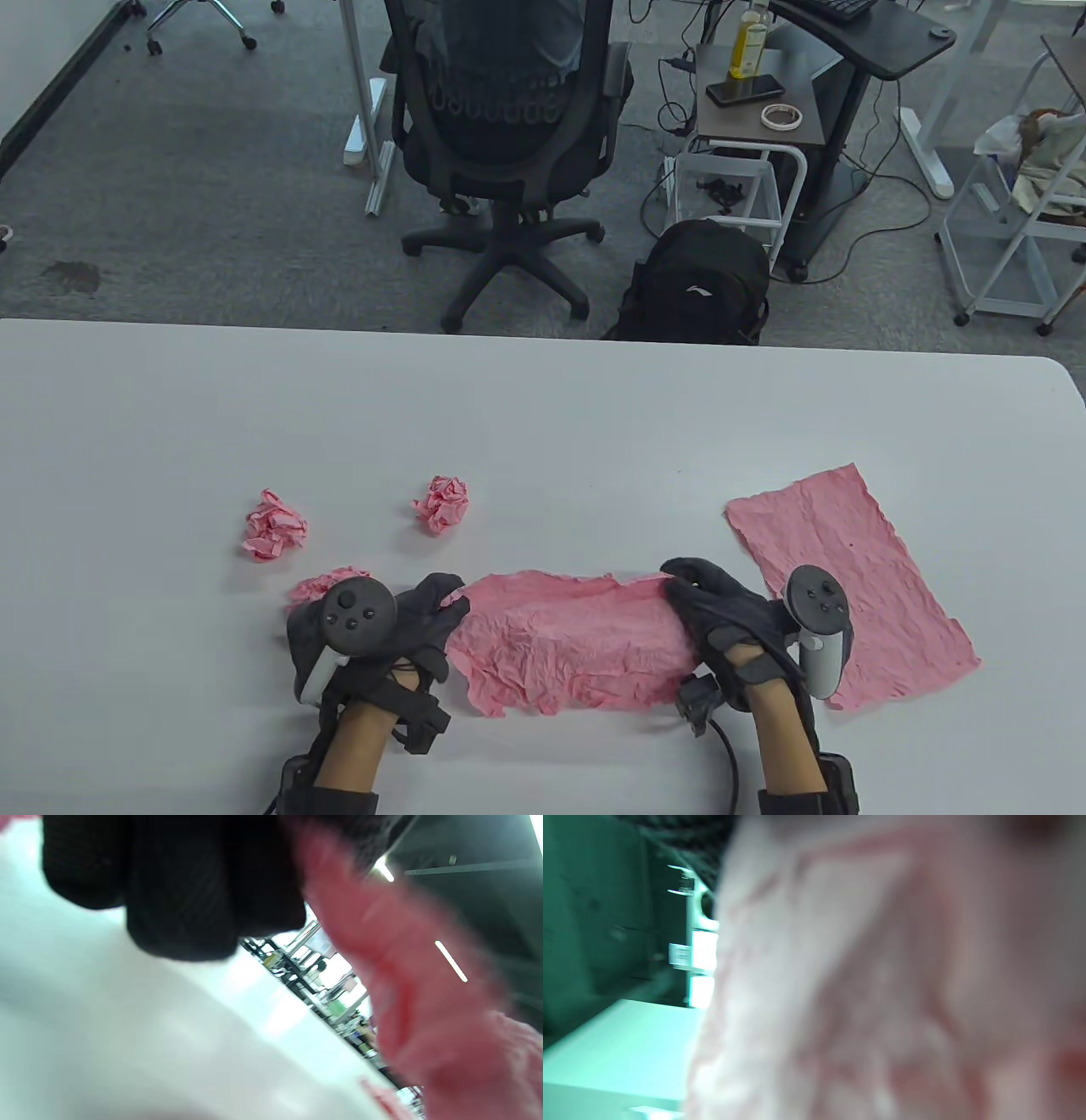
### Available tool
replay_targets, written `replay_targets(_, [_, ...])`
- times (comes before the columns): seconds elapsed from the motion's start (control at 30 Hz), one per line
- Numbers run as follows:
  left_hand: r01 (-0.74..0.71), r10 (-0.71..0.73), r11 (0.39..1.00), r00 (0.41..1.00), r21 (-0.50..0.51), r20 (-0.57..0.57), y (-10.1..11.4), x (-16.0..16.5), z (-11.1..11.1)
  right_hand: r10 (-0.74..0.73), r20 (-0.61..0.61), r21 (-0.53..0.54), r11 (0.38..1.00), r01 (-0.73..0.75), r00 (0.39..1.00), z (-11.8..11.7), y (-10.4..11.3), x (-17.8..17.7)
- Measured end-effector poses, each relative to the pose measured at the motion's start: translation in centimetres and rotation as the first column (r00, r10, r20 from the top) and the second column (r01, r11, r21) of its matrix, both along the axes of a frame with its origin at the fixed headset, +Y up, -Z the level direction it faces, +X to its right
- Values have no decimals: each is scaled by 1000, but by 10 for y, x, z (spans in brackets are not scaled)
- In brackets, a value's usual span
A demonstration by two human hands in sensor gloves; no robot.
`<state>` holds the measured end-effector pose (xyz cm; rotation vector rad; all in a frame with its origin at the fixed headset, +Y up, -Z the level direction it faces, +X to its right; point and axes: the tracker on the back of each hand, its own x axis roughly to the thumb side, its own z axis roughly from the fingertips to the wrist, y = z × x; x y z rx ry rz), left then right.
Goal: Flatten crumpled papers and stack
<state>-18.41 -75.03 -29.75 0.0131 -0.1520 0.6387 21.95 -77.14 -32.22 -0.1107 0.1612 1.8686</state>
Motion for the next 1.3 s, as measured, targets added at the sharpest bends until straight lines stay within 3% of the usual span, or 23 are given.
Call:
replay_targets(0.1, [177, -179, 981, 984, 79, 21, 5, 13, 4, 198, 22, -9, 980, -198, 980, -2, 1, -5])
replay_targets(0.17, [249, -279, 952, 945, 176, 172, 10, 35, 11, 342, 26, 21, 939, -342, 939, -1, 4, -8])
replay_targets(0.3, [366, -439, 883, 866, 295, 239, 17, 69, 20, 356, -4, 28, 934, -356, 934, -1, 8, -7])
replay_targets(0.37, [382, -453, 886, 836, 265, 309, 11, 77, 19, 389, 1, 32, 921, -389, 921, 0, 9, -4])
replay_targets(0.43, [405, -437, 899, 808, 166, 396, -1, 83, 16, 427, 30, 42, 903, -428, 904, 2, 13, -2])
replay_targets(0.5, [452, -459, 883, 771, 128, 440, -8, 88, 15, 503, 93, 106, 853, -510, 860, 4, 22, -2])
replay_targets(0.57, [524, -551, 831, 723, 188, 417, -7, 90, 15, 598, 176, 215, 752, -623, 782, 13, 39, -8])
replay_targets(0.6, [533, -559, 825, 721, 188, 410, -6, 90, 15, 608, 188, 248, 730, -637, 771, 15, 44, -10])
replay_targets(0.67, [531, -533, 836, 731, 136, 427, -9, 89, 14, 590, 134, 410, 699, -586, 796, 21, 57, -30])
replay_targets(0.73, [539, -515, 838, 733, 82, 445, -14, 88, 12, 571, -82, 543, 713, -444, 817, 28, 57, -66])
replay_targets(0.77, [549, -518, 833, 730, 68, 446, -15, 87, 11, 589, -166, 555, 719, -419, 791, 31, 53, -80])
replay_targets(0.83, [558, -514, 829, 729, 43, 453, -17, 85, 11, 687, -312, 517, 702, -489, 657, 37, 38, -113])
replay_targets(0.9, [574, -498, 819, 722, -13, 480, -20, 83, 10, 808, -421, 429, 578, -695, 412, 37, 15, -129])
replay_targets(0.93, [578, -490, 815, 721, -36, 489, -20, 82, 10, 819, -454, 391, 537, -748, 351, 35, 9, -127])
replay_targets(0.97, [576, -485, 816, 727, -47, 486, -20, 79, 10, 814, -478, 353, 522, -776, 329, 32, 5, -122])
replay_targets(1.0, [568, -484, 822, 733, -38, 479, -19, 78, 10, 806, -458, 349, 551, -758, 375, 29, 5, -116])
replay_targets(1.03, [565, -489, 825, 738, -29, 465, -20, 75, 10, 785, -413, 332, 602, -726, 462, 24, 3, -108])
replay_targets(1.07, [570, -492, 821, 736, -34, 465, -21, 73, 10, 761, -405, 266, 628, -731, 507, 19, 0, -96])
replay_targets(1.13, [559, -469, 827, 743, -56, 477, -21, 72, 9, 721, -435, 162, 652, -741, 540, 11, -2, -76])
replay_targets(1.2, [560, -459, 825, 744, -78, 485, -22, 72, 9, 710, -386, 117, 671, -732, 589, 5, -3, -62])
replay_targets(1.3, [560, -417, 814, 749, -155, 514, -25, 70, 9, 689, -387, 34, 674, -738, 613, 2, -3, -43])
